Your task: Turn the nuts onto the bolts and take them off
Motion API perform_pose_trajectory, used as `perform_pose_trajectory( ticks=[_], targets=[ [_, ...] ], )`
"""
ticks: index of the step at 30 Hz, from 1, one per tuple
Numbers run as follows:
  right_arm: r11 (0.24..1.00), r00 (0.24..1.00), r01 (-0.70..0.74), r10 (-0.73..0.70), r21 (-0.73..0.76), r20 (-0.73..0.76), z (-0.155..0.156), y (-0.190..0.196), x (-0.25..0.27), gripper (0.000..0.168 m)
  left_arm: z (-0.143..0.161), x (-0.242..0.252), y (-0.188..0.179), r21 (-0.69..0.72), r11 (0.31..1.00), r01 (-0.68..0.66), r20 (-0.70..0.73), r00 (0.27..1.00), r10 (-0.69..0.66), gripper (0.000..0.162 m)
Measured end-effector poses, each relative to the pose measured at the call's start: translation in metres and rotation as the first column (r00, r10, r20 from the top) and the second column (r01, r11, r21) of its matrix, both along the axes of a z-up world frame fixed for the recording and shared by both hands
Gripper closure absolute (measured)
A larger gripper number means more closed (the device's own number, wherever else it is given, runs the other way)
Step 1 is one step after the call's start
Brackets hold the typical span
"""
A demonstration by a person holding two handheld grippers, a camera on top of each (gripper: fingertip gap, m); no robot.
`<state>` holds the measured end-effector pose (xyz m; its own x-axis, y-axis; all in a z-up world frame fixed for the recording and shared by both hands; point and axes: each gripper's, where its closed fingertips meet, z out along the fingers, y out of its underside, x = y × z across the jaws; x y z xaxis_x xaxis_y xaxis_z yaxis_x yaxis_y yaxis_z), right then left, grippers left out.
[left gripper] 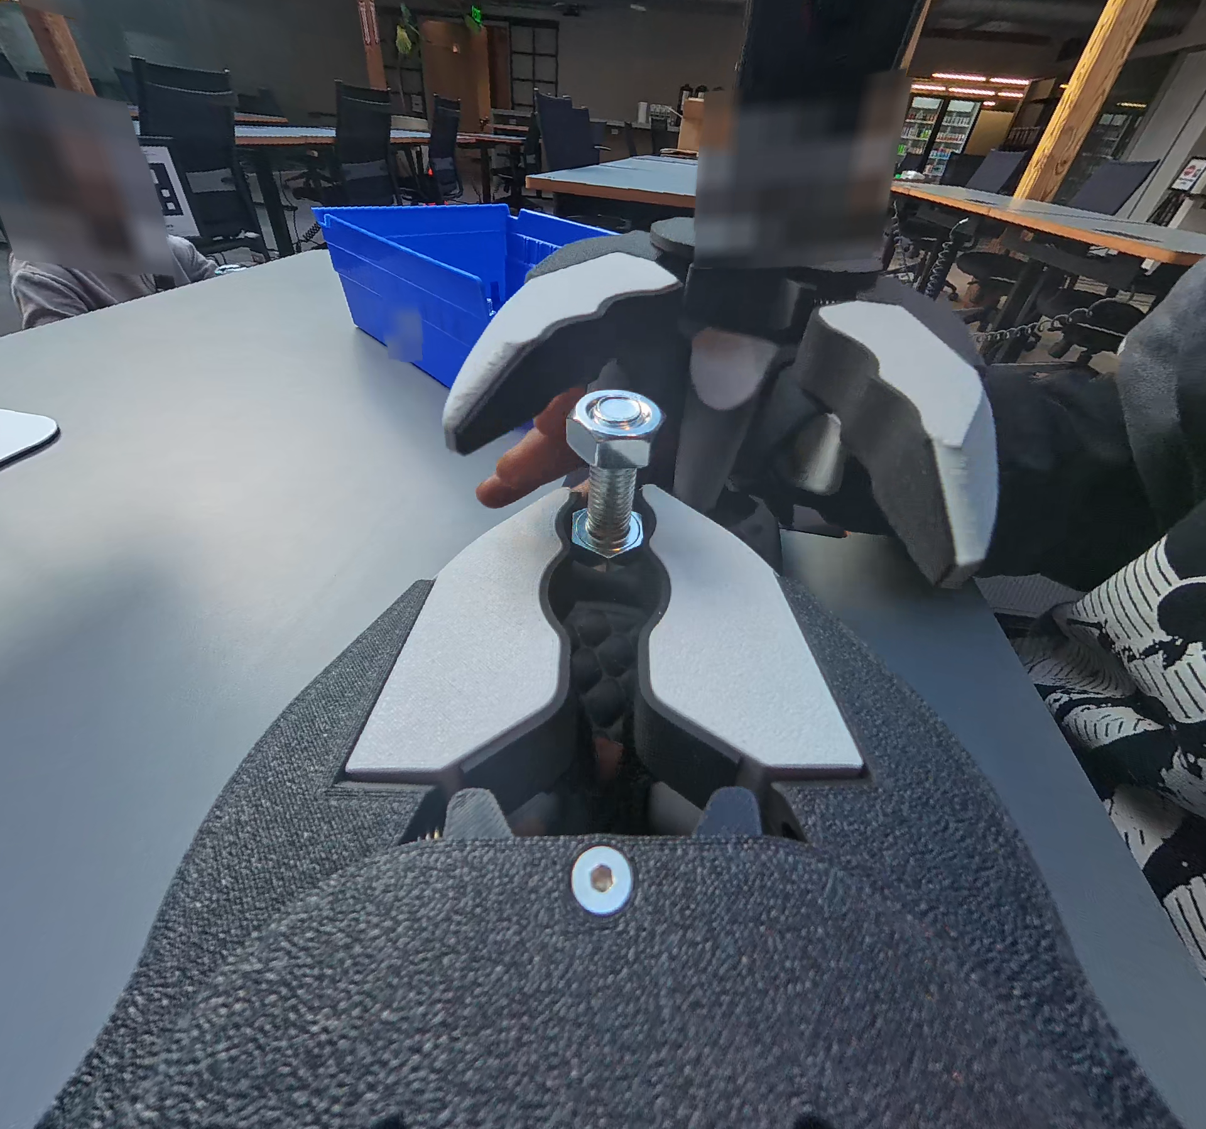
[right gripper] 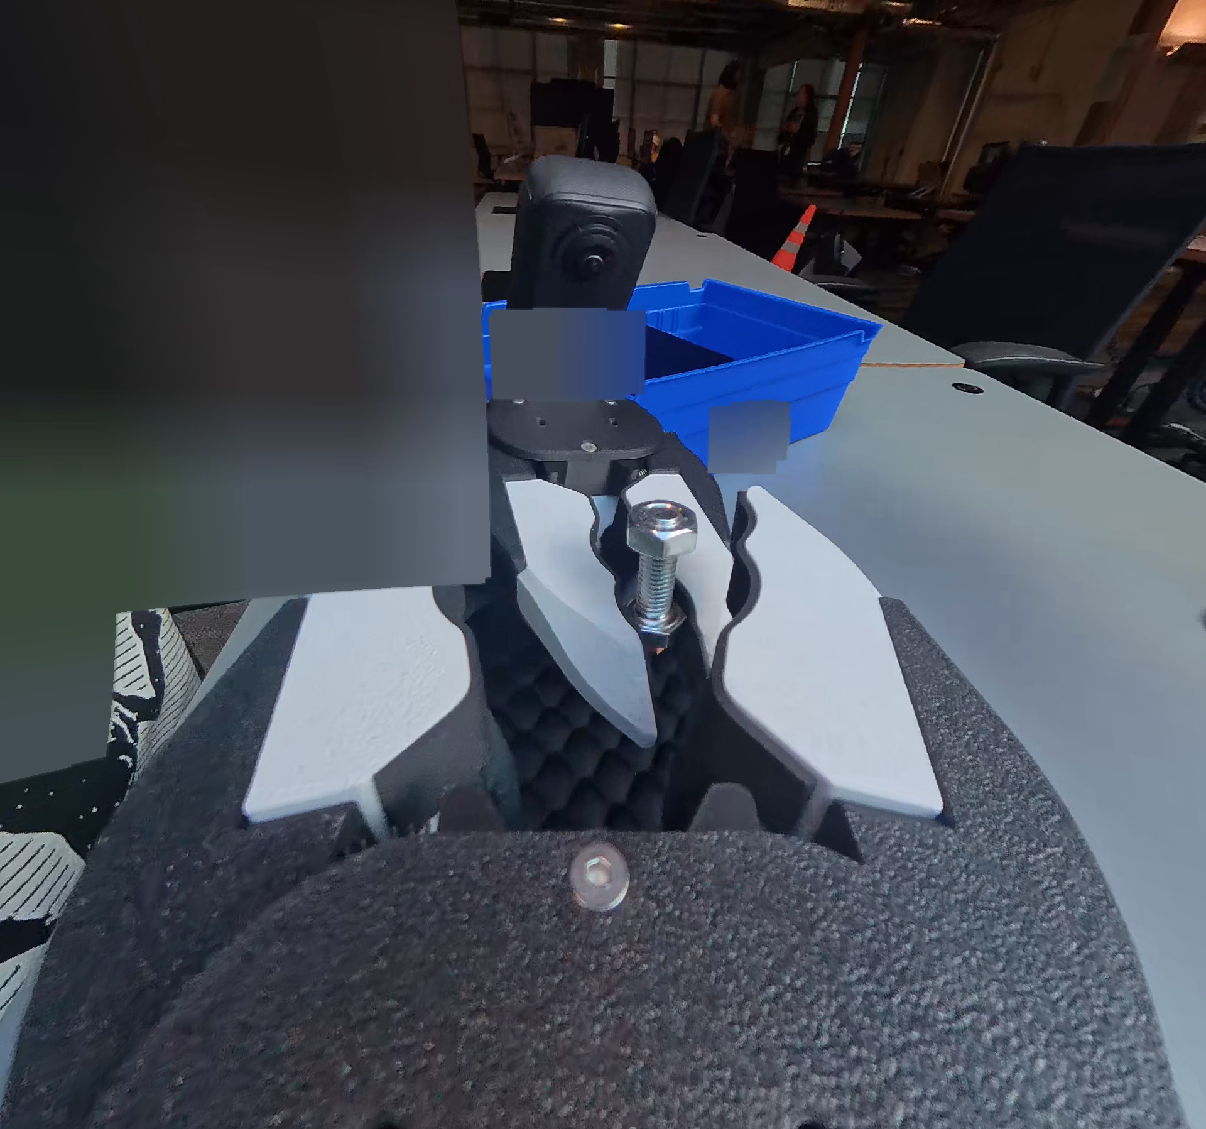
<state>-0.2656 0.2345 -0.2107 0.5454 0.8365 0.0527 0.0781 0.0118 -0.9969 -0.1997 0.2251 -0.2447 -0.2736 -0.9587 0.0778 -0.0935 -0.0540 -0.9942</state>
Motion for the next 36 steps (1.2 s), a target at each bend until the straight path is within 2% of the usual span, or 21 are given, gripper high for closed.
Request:
perform_pose_trajectory(
  ticks=[5,11,18,22,24,26,31,36],
  targets=[
    [0.999,0.999,-0.040,0.040,0.001,0.036,-0.004,0.002,-0.013,0.088,0.000,0.000,0.000,-0.001,1.000,0.002,-0.002,1.000,-0.002,0.147],
    [1.000,1.000,-0.008,0.007,0.011,0.019,0.001,-0.002,-0.002,0.101,0.000,0.000,0.001,-0.004,1.000,-0.001,0.002,1.000,0.001,0.147],
    [0.999,0.999,0.049,-0.049,0.014,-0.002,0.001,-0.008,0.017,0.120,0.001,0.000,0.001,-0.010,1.000,-0.002,0.002,1.000,0.002,0.147],
    [0.999,0.999,0.051,-0.050,0.017,-0.014,0.002,-0.015,0.025,0.142,0.001,0.000,0.001,-0.006,1.000,-0.002,0.002,1.000,0.002,0.148],
    [0.998,0.998,0.058,-0.058,0.014,-0.018,0.000,-0.016,0.028,0.145,0.001,0.000,0.001,-0.007,1.000,-0.003,0.003,1.000,0.003,0.147],
    [0.998,0.997,0.065,-0.065,0.024,-0.033,0.002,-0.017,0.031,0.140,0.000,0.000,0.001,0.001,1.000,-0.003,0.001,1.000,0.003,0.147],
    [0.996,0.994,0.082,-0.079,0.032,-0.074,0.007,-0.015,0.030,0.107,0.000,0.000,0.000,0.002,1.000,-0.003,0.001,1.000,0.003,0.147],
    [0.997,0.996,0.060,-0.056,0.054,-0.068,0.008,-0.011,0.020,0.089,0.000,0.000,0.001,0.000,1.000,-0.003,0.000,1.000,0.003,0.147]
  ],
)
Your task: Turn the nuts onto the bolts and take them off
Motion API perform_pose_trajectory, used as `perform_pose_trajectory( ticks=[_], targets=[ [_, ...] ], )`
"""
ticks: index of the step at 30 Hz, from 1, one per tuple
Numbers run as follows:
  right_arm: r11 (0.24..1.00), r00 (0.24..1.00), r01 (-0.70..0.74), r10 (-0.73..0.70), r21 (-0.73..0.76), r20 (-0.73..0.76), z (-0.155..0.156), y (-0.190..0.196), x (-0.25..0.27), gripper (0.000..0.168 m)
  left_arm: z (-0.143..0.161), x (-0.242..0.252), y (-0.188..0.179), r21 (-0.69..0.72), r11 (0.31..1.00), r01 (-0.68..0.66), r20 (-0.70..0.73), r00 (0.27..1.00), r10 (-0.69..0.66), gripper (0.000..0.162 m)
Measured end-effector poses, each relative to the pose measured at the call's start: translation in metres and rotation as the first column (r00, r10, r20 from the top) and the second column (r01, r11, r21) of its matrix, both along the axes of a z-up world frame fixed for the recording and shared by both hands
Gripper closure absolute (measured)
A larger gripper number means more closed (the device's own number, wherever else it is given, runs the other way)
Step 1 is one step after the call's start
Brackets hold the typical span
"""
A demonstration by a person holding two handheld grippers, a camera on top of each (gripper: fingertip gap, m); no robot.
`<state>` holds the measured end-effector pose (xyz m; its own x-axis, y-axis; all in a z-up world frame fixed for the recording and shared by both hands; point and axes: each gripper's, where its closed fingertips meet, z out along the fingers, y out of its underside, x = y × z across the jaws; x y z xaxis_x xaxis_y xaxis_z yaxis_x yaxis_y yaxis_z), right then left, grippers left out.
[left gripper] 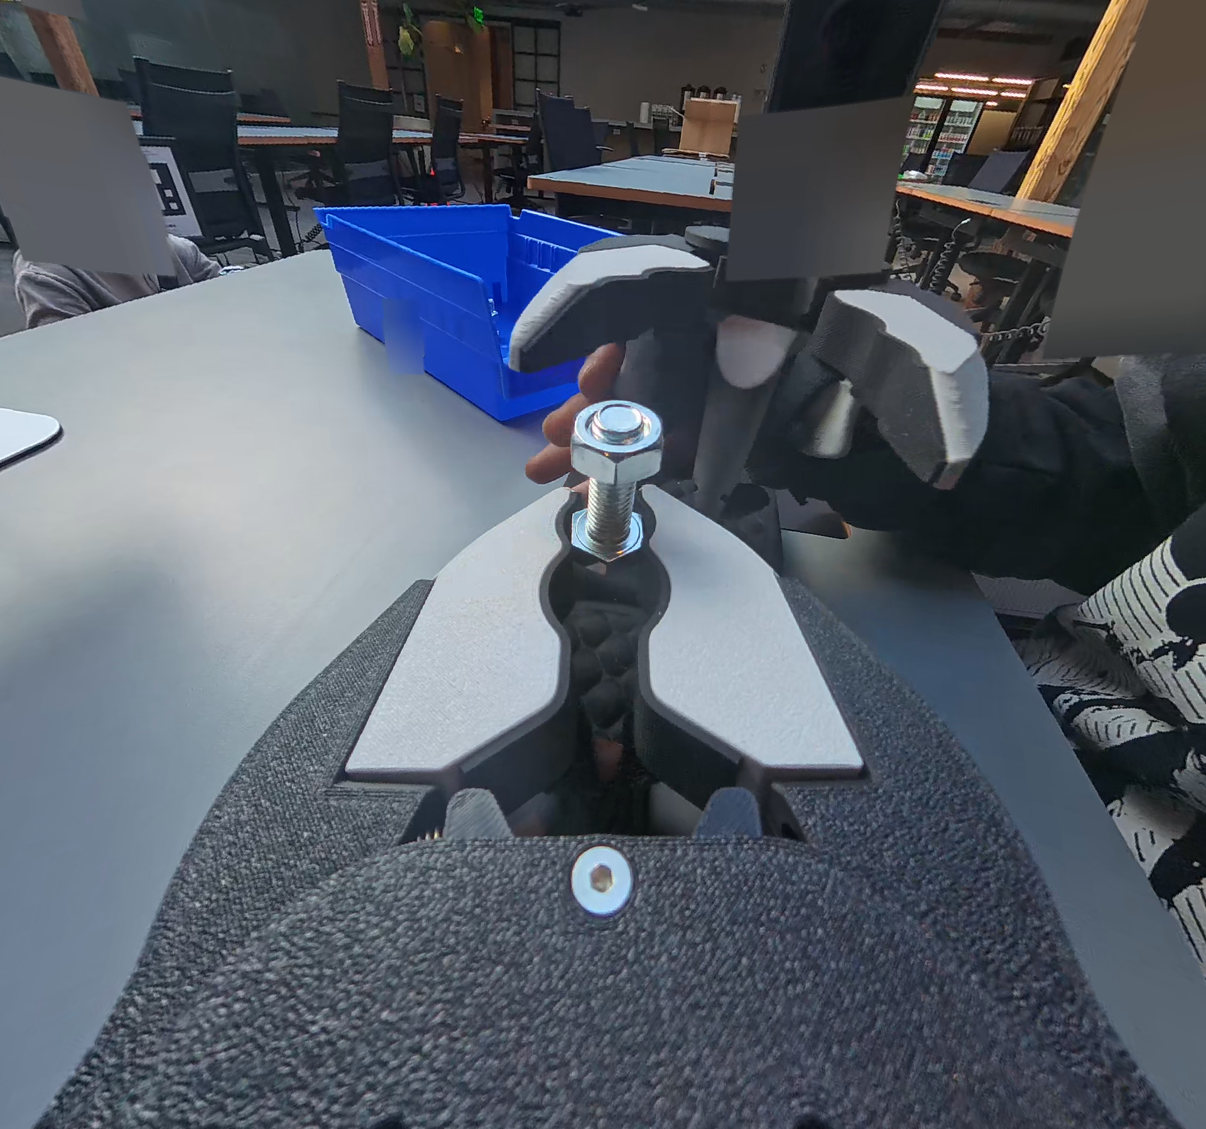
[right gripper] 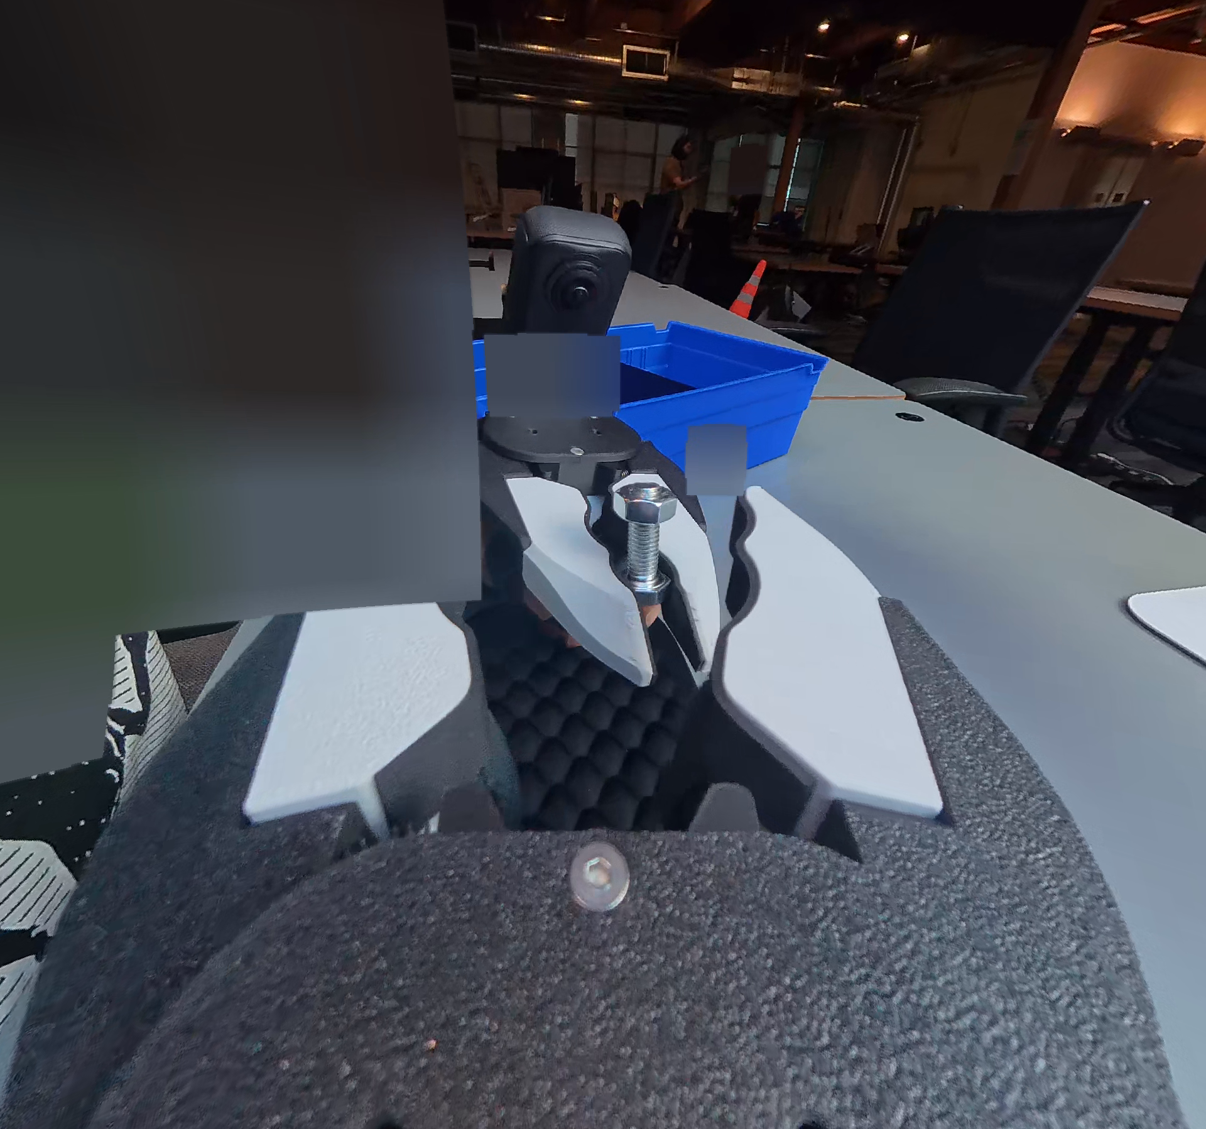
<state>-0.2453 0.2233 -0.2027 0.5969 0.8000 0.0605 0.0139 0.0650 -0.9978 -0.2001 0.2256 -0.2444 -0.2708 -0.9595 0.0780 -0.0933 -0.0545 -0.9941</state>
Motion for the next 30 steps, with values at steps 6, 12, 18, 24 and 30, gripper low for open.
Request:
perform_pose_trajectory(
  ticks=[6,12,18,24,30],
  targets=[
    [1.000,1.000,-0.015,0.015,-0.002,-0.016,0.003,0.008,-0.006,0.073,0.000,0.000,0.001,-0.011,1.000,0.000,0.000,1.000,0.000,0.147],
    [0.998,0.997,-0.060,0.060,0.000,0.047,-0.002,0.006,-0.023,0.071,-0.001,0.000,0.000,-0.007,1.000,0.004,-0.006,1.000,-0.004,0.147],
    [0.997,0.987,-0.074,0.076,-0.018,0.140,-0.014,0.006,-0.033,0.074,-0.003,0.001,-0.002,0.012,1.000,0.008,-0.022,1.000,-0.008,0.147],
    [0.999,0.982,-0.030,0.032,-0.013,0.184,-0.016,0.000,-0.025,0.082,-0.003,0.001,-0.002,0.008,1.000,0.006,-0.021,1.000,-0.006,0.147],
    [1.000,0.989,0.024,-0.022,-0.012,0.144,-0.012,-0.006,-0.008,0.105,-0.003,0.001,-0.001,0.005,1.000,0.006,-0.019,1.000,-0.006,0.147]
  ],
)
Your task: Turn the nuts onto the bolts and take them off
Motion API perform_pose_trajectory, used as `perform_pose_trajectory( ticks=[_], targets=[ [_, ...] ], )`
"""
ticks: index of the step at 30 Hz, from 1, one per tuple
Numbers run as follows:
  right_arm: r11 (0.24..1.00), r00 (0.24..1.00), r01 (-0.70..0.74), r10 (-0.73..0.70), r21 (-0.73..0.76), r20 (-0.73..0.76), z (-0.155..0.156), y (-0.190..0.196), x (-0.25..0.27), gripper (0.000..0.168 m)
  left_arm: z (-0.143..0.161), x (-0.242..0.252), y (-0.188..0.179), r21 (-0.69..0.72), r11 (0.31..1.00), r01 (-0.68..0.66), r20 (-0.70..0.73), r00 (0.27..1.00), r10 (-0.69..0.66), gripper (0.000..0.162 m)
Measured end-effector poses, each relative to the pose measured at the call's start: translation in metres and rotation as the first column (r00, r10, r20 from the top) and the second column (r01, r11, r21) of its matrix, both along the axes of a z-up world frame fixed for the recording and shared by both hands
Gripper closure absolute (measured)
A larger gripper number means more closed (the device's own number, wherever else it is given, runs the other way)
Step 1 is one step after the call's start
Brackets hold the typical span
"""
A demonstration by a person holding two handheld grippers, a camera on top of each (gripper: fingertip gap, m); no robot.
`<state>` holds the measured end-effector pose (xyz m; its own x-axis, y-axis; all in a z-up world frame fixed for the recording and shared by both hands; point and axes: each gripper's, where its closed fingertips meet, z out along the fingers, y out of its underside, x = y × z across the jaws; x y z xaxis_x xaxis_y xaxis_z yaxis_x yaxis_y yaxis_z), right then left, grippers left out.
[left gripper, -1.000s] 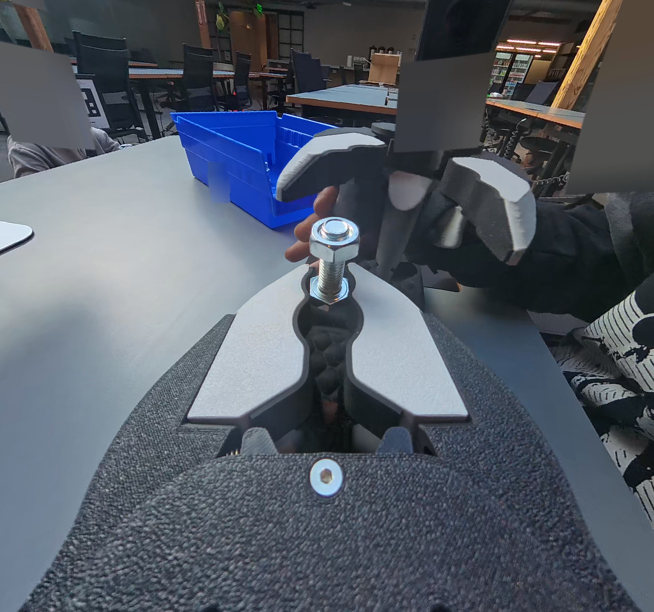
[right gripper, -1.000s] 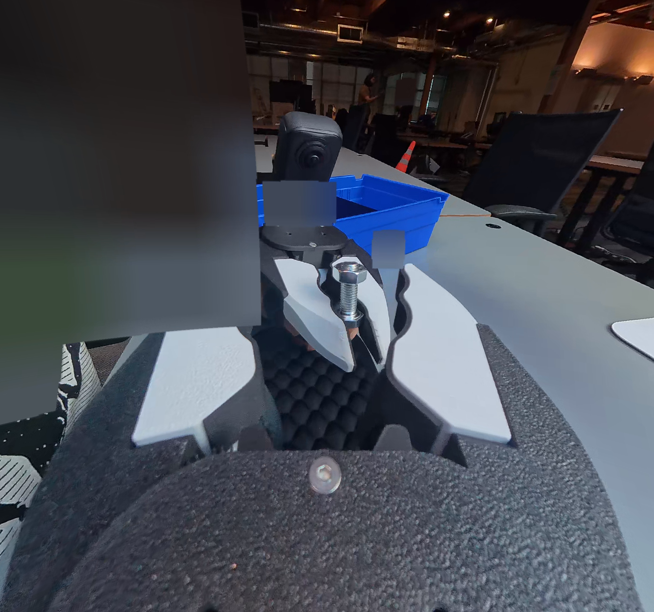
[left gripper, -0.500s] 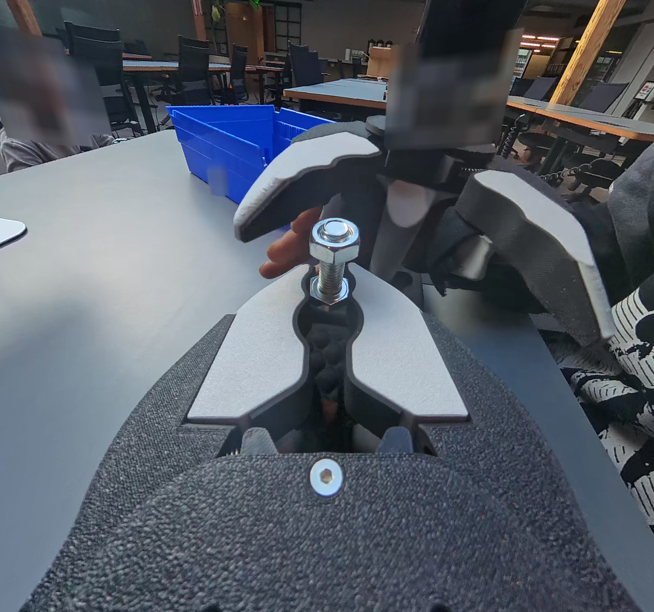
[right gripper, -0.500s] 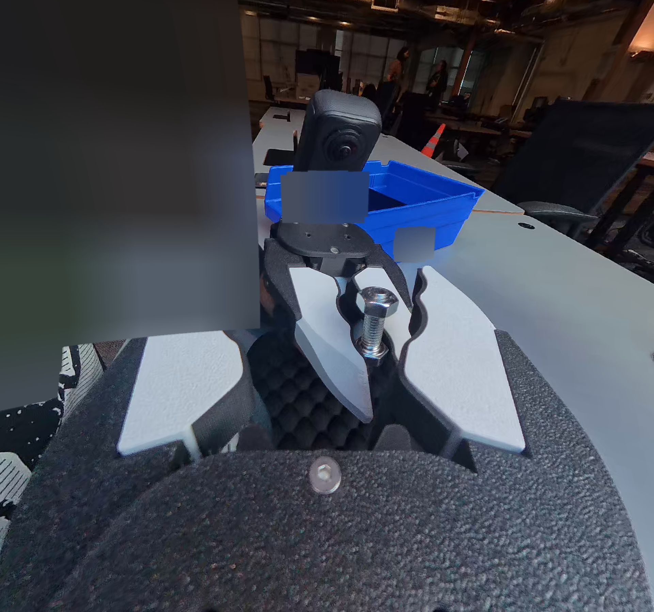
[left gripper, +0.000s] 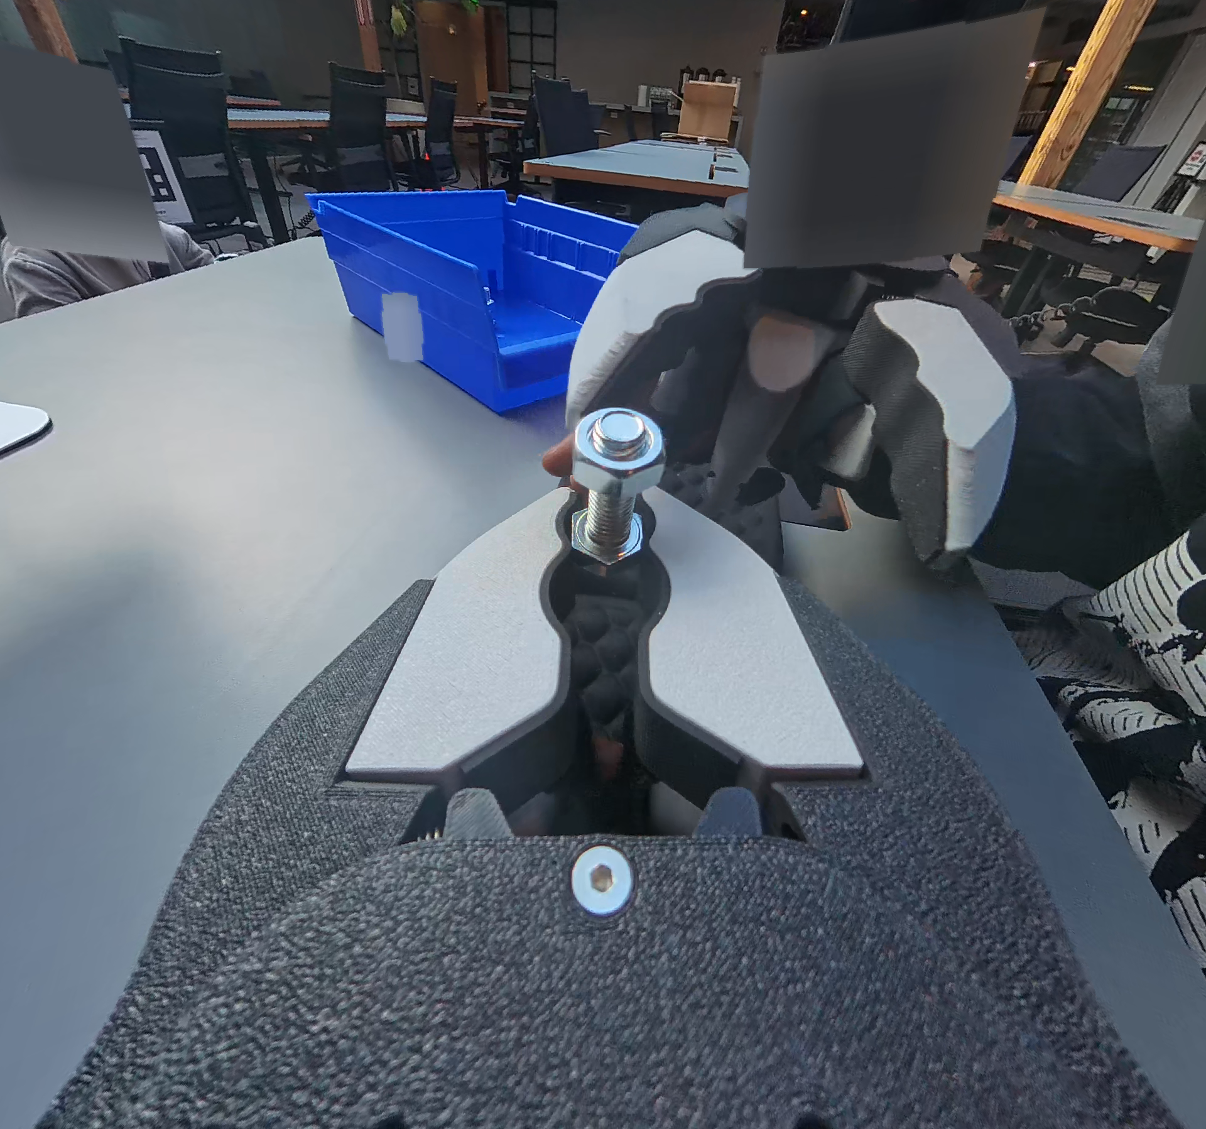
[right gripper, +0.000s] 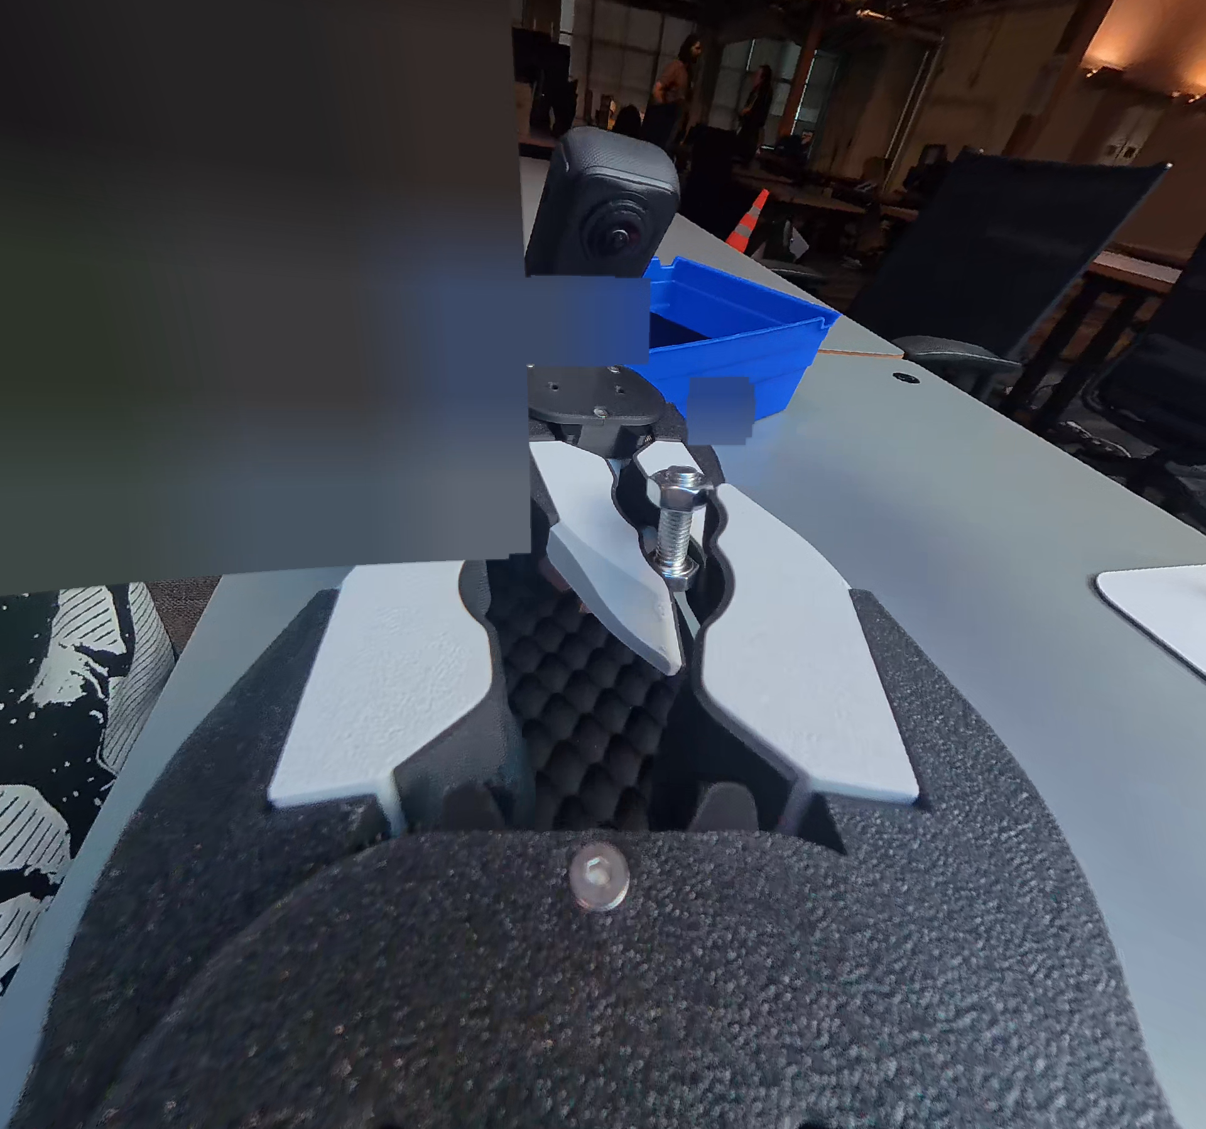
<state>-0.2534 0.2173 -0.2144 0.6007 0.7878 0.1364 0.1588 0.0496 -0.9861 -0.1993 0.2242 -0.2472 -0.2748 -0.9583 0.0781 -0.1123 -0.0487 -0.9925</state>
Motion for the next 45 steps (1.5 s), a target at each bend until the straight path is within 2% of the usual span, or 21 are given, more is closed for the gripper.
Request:
perform_pose_trajectory(
  ticks=[3,6,8,10,14,17,22,26,34,39,41,43,45],
  targets=[
    [1.000,1.000,0.001,0.000,0.014,-0.013,0.002,-0.005,0.005,0.133,0.000,0.000,0.000,0.002,1.000,-0.001,0.000,1.000,0.001,0.147],
    [0.999,1.000,0.012,-0.011,0.032,-0.024,0.006,-0.007,0.011,0.147,0.000,0.000,0.000,0.000,1.000,0.000,0.001,1.000,0.000,0.147],
    [0.997,0.998,0.049,-0.047,0.054,-0.048,0.012,-0.002,0.016,0.141,0.000,0.000,0.000,0.003,1.000,0.001,0.000,1.000,-0.001,0.147],
    [0.996,0.996,0.064,-0.059,0.063,-0.073,0.017,0.004,0.017,0.120,0.000,0.000,-0.001,0.003,1.000,0.002,0.000,1.000,-0.002,0.147],
    [1.000,0.999,0.002,-0.001,0.015,-0.047,0.010,0.012,0.003,0.085,0.000,0.000,-0.001,0.005,1.000,0.006,-0.001,1.000,-0.006,0.147],
    [0.998,0.998,-0.057,0.057,-0.020,-0.010,0.002,0.017,-0.011,0.076,-0.001,0.000,-0.002,0.007,1.000,0.009,-0.002,1.000,-0.009,0.147],
    [0.991,0.990,-0.124,0.126,-0.047,0.060,-0.007,0.018,-0.028,0.077,-0.001,0.000,-0.002,0.009,1.000,0.012,-0.005,1.000,-0.012,0.147],
    [0.992,0.989,-0.120,0.124,-0.047,0.082,-0.008,0.016,-0.026,0.086,-0.001,0.000,-0.002,0.005,1.000,0.011,-0.004,1.000,-0.011,0.147],
    [0.999,0.998,-0.042,0.043,-0.029,0.039,0.000,0.008,-0.002,0.115,-0.001,0.000,-0.002,0.005,1.000,0.010,-0.004,1.000,-0.010,0.147],
    [1.000,0.999,-0.014,0.014,-0.016,0.042,0.003,0.001,0.013,0.145,-0.001,0.000,-0.001,0.004,1.000,0.008,-0.003,1.000,-0.008,0.147],
    [0.999,0.998,0.050,-0.050,-0.005,0.036,0.006,0.009,0.020,0.144,-0.001,0.000,-0.001,0.005,1.000,0.009,-0.005,1.000,-0.009,0.147],
    [0.998,0.996,0.067,-0.066,-0.012,0.059,0.006,0.014,0.019,0.129,-0.001,0.000,-0.002,0.009,1.000,0.009,-0.007,1.000,-0.009,0.147],
    [0.998,0.991,0.055,-0.051,-0.029,0.121,0.002,0.018,0.010,0.122,-0.001,0.000,-0.002,0.009,1.000,0.008,-0.006,1.000,-0.008,0.147]
  ],
)
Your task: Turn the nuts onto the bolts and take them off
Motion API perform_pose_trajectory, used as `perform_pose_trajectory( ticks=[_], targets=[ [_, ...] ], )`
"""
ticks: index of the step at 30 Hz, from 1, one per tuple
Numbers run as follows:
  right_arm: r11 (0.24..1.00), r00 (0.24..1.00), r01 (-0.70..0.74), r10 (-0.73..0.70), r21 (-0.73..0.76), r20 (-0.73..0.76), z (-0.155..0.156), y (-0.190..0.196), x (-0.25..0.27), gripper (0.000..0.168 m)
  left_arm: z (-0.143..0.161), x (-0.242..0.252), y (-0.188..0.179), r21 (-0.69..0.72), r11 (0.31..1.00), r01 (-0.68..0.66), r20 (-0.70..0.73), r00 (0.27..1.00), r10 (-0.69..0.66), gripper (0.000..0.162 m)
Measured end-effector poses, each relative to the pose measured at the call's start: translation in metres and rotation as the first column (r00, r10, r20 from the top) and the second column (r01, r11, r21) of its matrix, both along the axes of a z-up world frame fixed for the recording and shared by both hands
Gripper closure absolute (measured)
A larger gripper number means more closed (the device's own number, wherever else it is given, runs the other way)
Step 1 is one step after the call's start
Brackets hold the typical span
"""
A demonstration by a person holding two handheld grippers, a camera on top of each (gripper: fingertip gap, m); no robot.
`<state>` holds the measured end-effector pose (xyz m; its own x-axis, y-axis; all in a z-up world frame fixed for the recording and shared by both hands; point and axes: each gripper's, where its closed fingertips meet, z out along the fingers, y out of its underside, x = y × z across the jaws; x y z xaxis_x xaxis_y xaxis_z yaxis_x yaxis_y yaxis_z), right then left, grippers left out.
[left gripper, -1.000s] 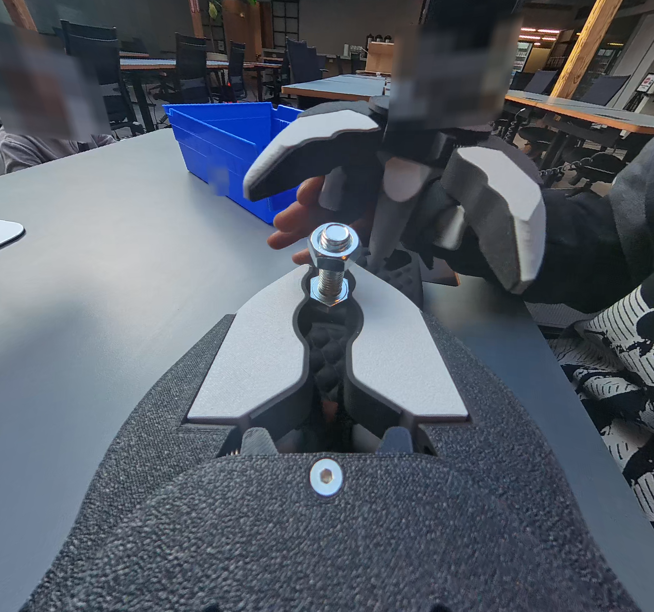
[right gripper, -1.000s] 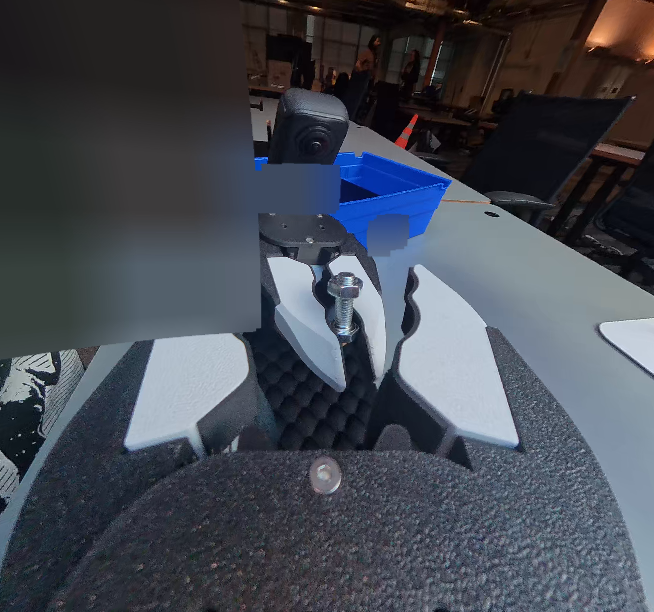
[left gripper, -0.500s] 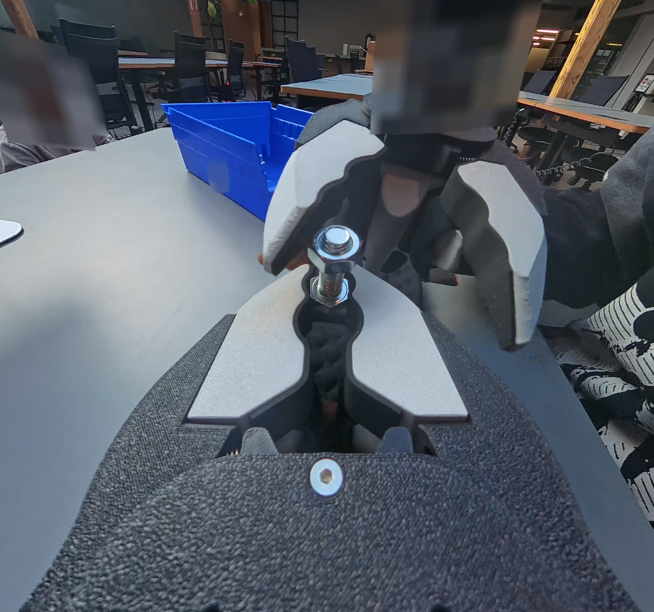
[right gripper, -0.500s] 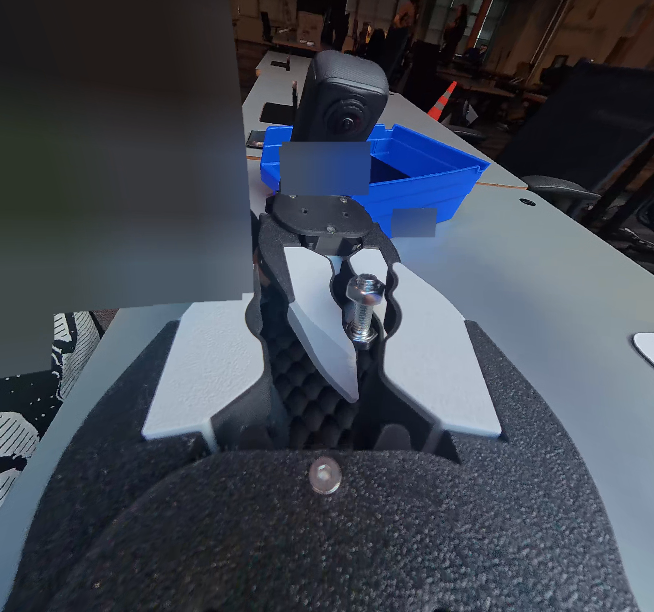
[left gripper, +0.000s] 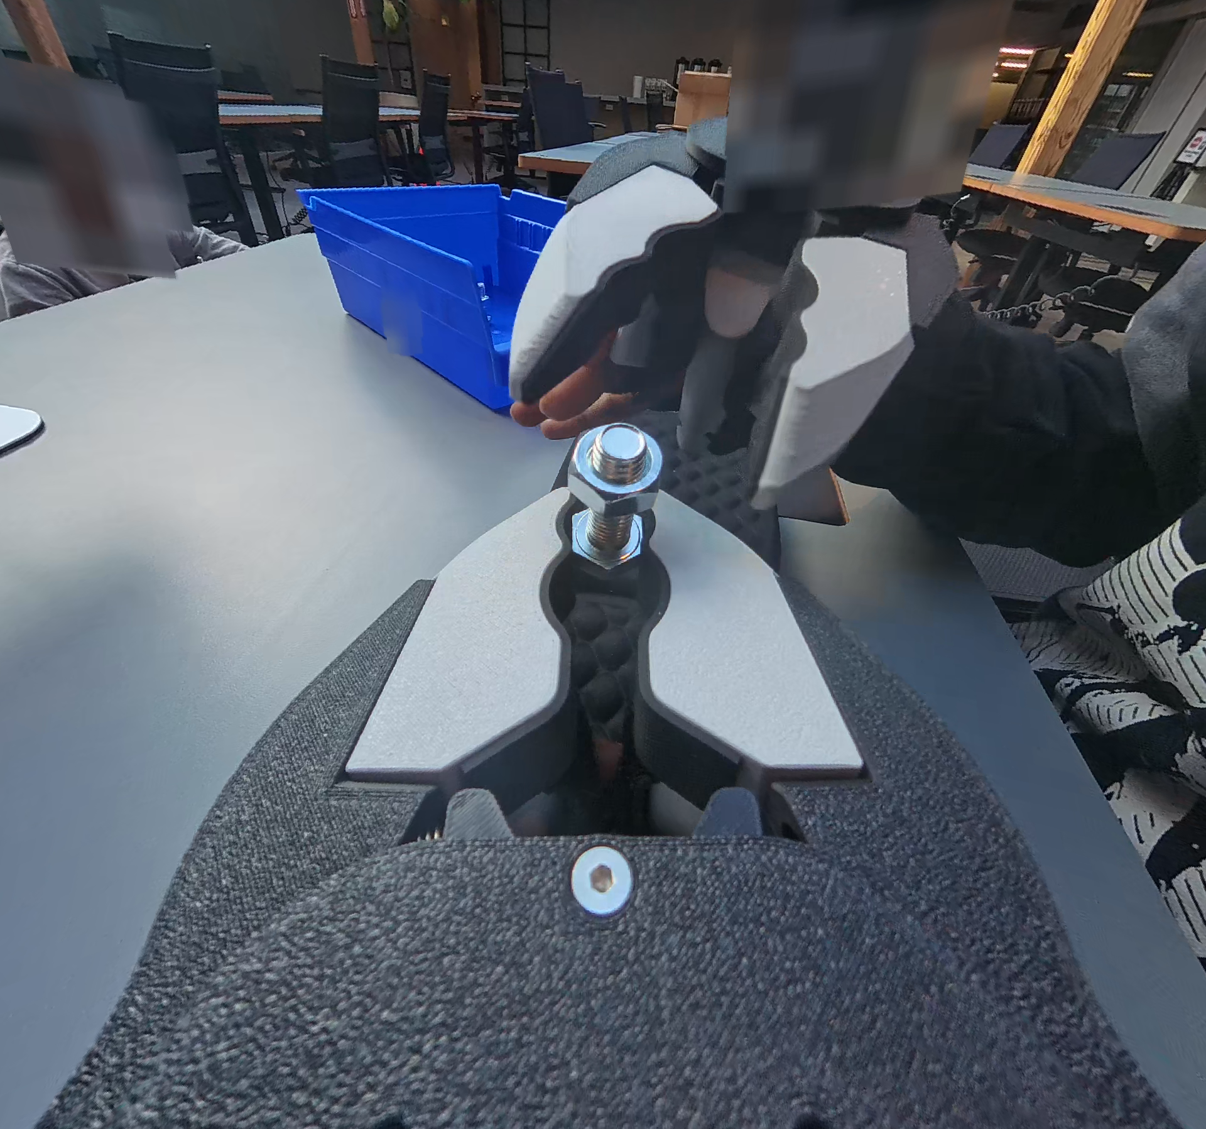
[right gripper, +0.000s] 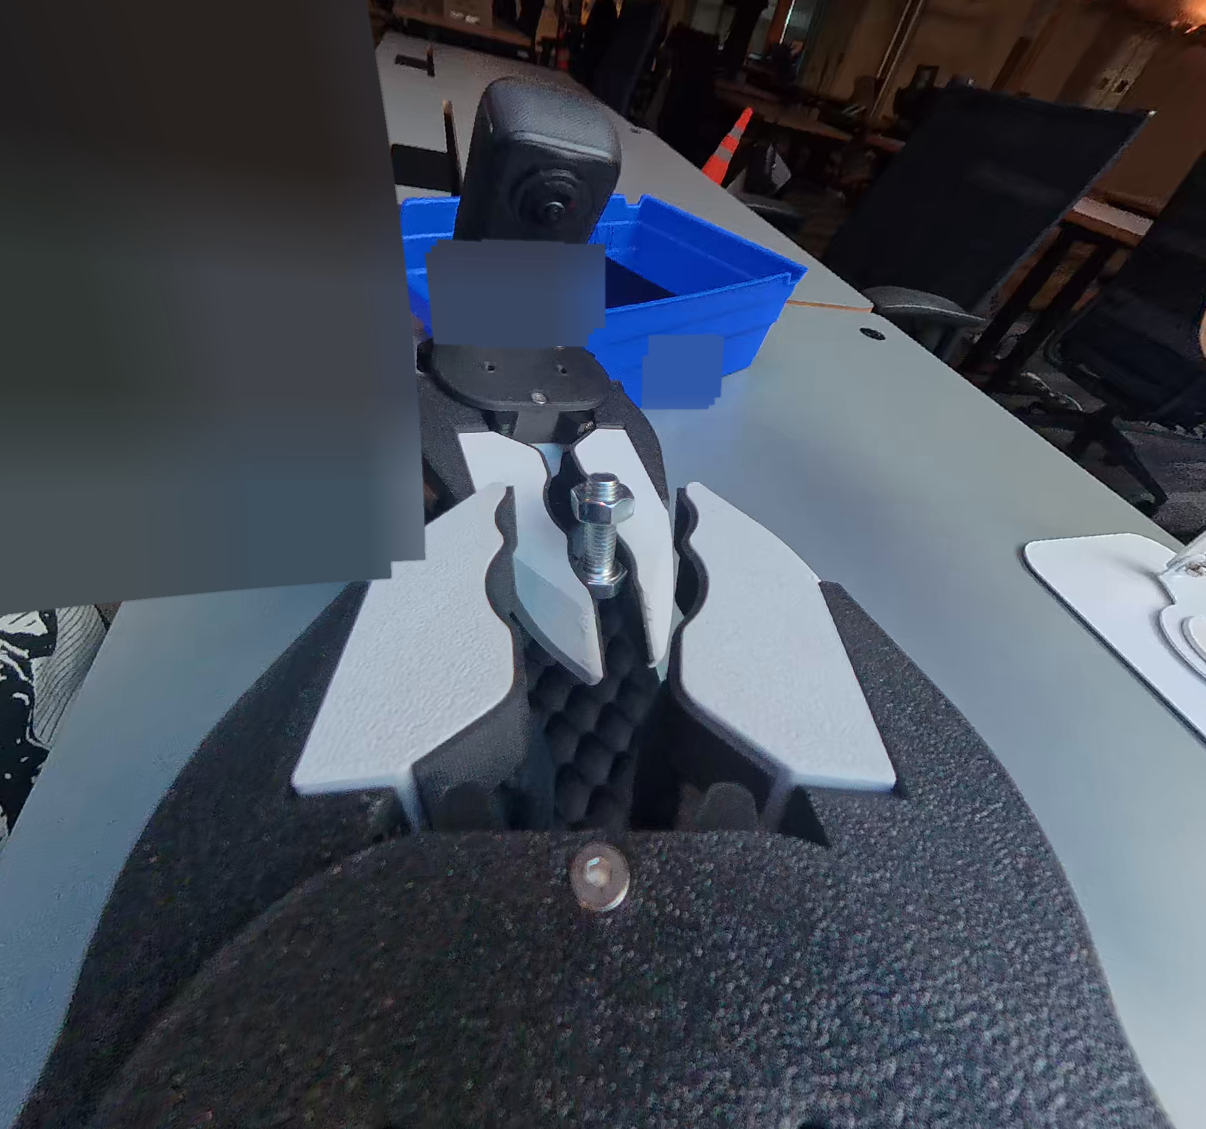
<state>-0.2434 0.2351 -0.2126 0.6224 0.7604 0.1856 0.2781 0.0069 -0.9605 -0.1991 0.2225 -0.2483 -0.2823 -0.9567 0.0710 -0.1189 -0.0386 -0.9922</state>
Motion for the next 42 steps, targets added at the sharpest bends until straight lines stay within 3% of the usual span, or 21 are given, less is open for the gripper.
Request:
perform_pose_trajectory(
  ticks=[3,6,17,24,25,28,30,42],
  targets=[
    [1.000,0.997,-0.020,0.021,-0.015,0.074,-0.008,0.005,-0.011,0.128,0.000,0.000,0.000,0.000,1.000,0.000,0.000,1.000,0.000,0.147],
    [1.000,0.996,0.005,-0.004,-0.018,0.087,-0.010,0.011,-0.008,0.151,0.000,0.000,0.000,0.003,1.000,0.002,0.000,1.000,-0.002,0.148],
    [1.000,0.984,-0.001,-0.002,-0.018,-0.180,-0.001,0.008,0.003,0.151,0.003,-0.001,0.001,-0.019,1.000,0.005,0.018,1.000,-0.005,0.145],
    [0.999,0.978,-0.029,0.023,-0.027,-0.209,-0.001,0.007,0.002,0.151,0.003,-0.002,0.001,-0.010,1.000,-0.001,0.017,1.000,0.001,0.146],
    [0.999,0.977,-0.039,0.032,-0.029,-0.210,-0.001,0.006,0.002,0.150,0.002,-0.002,0.000,-0.005,1.000,0.003,0.015,1.000,-0.003,0.146],
    [0.997,0.969,-0.062,0.052,-0.035,-0.240,0.002,0.003,-0.001,0.102,0.001,-0.001,-0.002,0.008,1.000,0.008,0.009,1.000,-0.008,0.146],
    [0.996,0.973,-0.082,0.071,-0.042,-0.218,0.000,0.002,-0.007,0.093,0.001,-0.001,-0.002,0.007,1.000,0.010,0.006,1.000,-0.010,0.146],
    [0.997,0.977,-0.077,0.074,-0.008,-0.199,0.001,-0.009,-0.009,0.108,0.003,-0.002,0.001,-0.021,1.000,0.001,0.015,1.000,-0.001,0.147]
  ],
)
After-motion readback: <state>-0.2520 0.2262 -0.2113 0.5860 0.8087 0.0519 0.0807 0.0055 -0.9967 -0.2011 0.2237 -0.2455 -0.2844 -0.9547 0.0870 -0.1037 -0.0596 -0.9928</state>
